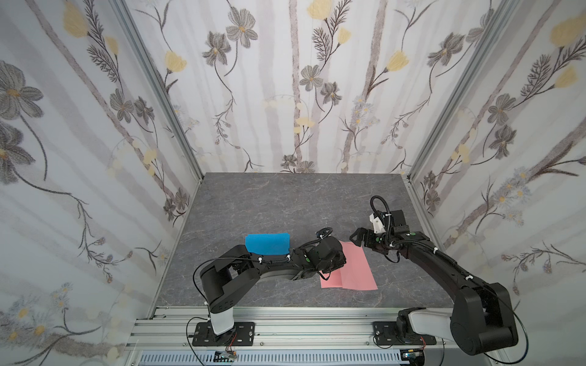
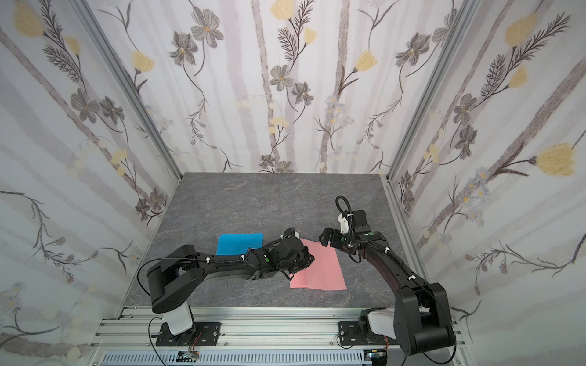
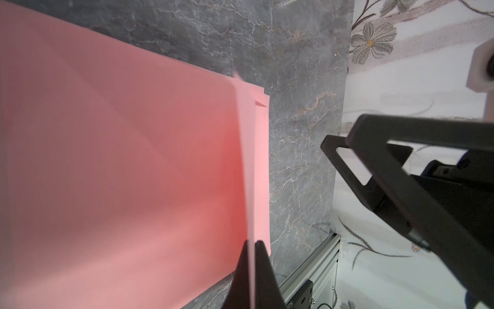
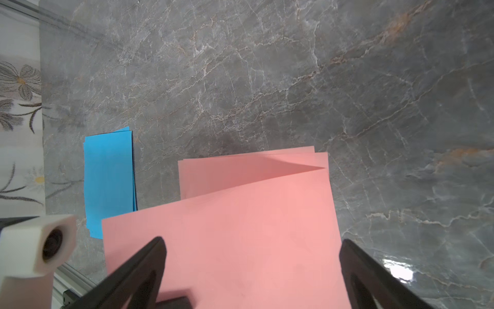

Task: Sort the scattered colored papers by color
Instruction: Place the colored paper.

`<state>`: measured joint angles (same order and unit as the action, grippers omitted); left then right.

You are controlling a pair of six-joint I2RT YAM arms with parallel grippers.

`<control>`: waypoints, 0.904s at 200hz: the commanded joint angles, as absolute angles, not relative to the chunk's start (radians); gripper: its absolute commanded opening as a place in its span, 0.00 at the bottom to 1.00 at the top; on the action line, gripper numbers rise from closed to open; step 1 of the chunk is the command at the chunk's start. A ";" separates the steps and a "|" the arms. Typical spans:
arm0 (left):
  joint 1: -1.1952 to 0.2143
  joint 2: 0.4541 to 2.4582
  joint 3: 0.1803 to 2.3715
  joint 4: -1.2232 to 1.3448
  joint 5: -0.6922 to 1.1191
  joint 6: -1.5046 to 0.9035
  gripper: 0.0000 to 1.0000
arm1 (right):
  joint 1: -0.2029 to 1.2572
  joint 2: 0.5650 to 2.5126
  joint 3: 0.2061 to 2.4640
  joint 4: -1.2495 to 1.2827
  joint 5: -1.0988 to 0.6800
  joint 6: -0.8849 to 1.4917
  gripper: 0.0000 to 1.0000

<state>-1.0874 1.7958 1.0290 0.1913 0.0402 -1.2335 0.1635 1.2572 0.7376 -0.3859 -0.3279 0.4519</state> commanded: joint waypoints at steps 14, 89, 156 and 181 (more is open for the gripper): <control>-1.085 1.805 1.046 0.169 0.035 -1.201 0.00 | 0.167 1.232 0.673 -0.293 -0.377 0.538 1.00; -1.069 1.809 1.072 0.106 0.011 -1.184 0.00 | 0.184 1.321 0.645 -0.197 -0.418 0.575 1.00; -1.056 1.822 1.083 0.100 0.026 -1.183 0.00 | 0.209 1.392 0.643 -0.150 -0.401 0.586 1.00; -1.054 1.813 1.072 0.104 0.024 -1.184 0.00 | 0.225 1.437 0.633 -0.112 -0.381 0.599 1.00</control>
